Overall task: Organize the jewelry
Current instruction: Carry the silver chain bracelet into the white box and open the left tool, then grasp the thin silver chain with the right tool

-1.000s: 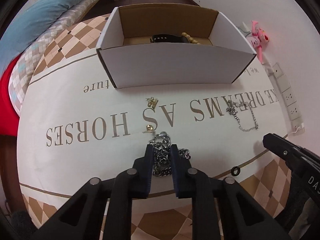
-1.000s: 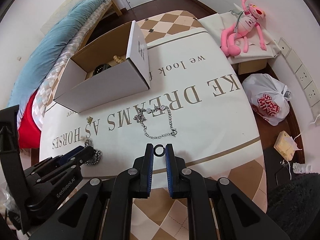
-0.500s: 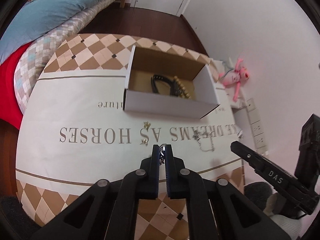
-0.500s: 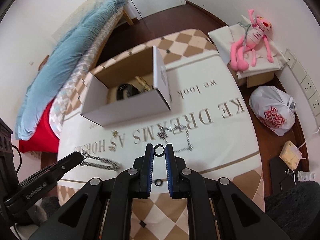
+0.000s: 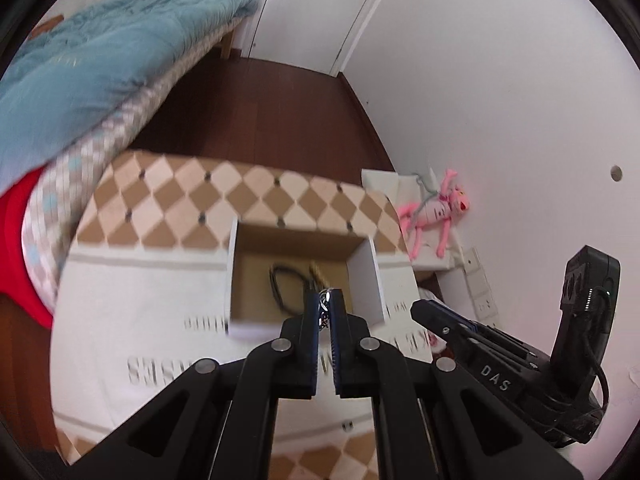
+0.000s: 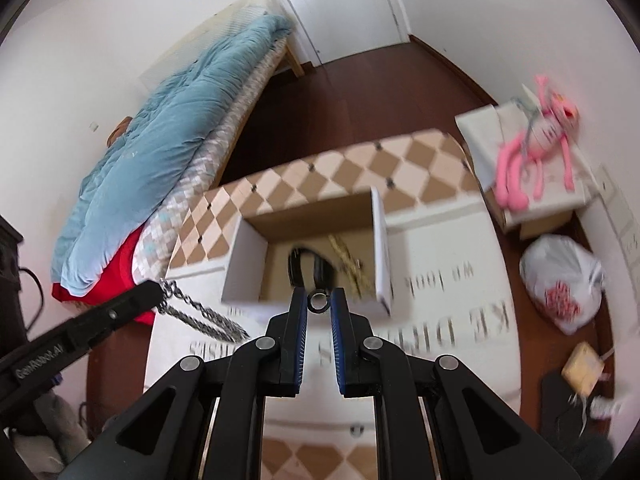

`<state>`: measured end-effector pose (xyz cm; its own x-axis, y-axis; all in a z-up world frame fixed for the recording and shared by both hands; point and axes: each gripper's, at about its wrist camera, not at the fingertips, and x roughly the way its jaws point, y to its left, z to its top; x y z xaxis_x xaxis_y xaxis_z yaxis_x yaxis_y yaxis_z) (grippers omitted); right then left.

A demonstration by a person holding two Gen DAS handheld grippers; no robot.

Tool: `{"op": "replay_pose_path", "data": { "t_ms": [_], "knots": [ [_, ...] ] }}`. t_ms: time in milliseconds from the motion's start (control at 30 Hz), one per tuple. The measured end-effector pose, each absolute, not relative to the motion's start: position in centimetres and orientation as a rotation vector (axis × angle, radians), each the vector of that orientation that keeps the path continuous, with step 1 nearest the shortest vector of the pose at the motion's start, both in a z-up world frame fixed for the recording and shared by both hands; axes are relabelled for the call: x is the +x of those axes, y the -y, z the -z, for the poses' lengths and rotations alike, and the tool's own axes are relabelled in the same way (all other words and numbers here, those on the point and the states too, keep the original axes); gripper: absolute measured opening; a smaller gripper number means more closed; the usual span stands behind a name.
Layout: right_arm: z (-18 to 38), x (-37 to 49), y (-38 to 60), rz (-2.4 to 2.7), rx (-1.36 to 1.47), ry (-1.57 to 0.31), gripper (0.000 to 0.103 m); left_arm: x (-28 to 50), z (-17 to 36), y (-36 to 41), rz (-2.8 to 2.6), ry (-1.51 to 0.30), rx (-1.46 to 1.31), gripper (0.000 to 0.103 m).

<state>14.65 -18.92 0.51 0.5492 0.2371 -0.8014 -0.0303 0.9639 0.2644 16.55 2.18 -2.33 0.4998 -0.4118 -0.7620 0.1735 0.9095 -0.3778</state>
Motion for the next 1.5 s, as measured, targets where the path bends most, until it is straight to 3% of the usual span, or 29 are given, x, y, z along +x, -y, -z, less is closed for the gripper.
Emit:
{"op": "replay_pose_path", "data": {
  "t_ms": [467,533,567,600,667,700,733,767,900,1033,1500],
  "knots": [
    [4.8,28.1,17.5,-0.1,0.053,-1.223,0.013,26.8,8.7,-2.2,0.175,-1.18,-0.113,0.008],
    [5.0,28.4,17.7,-0.086,0.045,-1.235,0.02,27.3,9.0,-2.2,0.151,-1.203,-0.094,0.009],
    [5.0,28.5,17.9,-0.084,0.05,-1.235,0.03,27.4,9.2,-2.2,0.129,-1.204,-0.075,0.009],
    [4.8,28.5,18.1,-0.078,0.052,-1.228,0.042,27.5,9.2,-2.2,0.11,-1.205,-0.059,0.016],
    [4.5,28.4,18.3,-0.072,0.05,-1.217,0.047,27.4,9.4,-2.4,0.081,-1.198,-0.039,0.051],
    [4.2,28.3,18.6,-0.066,0.056,-1.211,0.047,27.2,9.4,-2.6,0.063,-1.187,-0.03,0.079],
    [4.0,28.1,18.8,-0.056,0.048,-1.206,0.048,26.9,9.2,-2.7,0.044,-1.171,-0.014,0.088],
    [3.8,27.9,18.8,-0.051,0.044,-1.201,0.052,26.5,9.2,-2.8,0.028,-1.154,0.003,0.088],
    [3.2,26.7,19.2,-0.003,-0.001,-1.174,0.085,25.5,9.7,-3.0,0.024,-1.152,0.011,0.102],
    [3.8,25.4,19.3,0.05,-0.047,-1.178,0.103,24.2,10.3,-2.9,0.006,-1.137,0.026,0.103],
    [4.2,20.7,17.4,0.061,-0.075,-1.152,0.103,19.4,10.0,-3.2,-0.005,-1.124,0.022,0.103]
  ]
}}
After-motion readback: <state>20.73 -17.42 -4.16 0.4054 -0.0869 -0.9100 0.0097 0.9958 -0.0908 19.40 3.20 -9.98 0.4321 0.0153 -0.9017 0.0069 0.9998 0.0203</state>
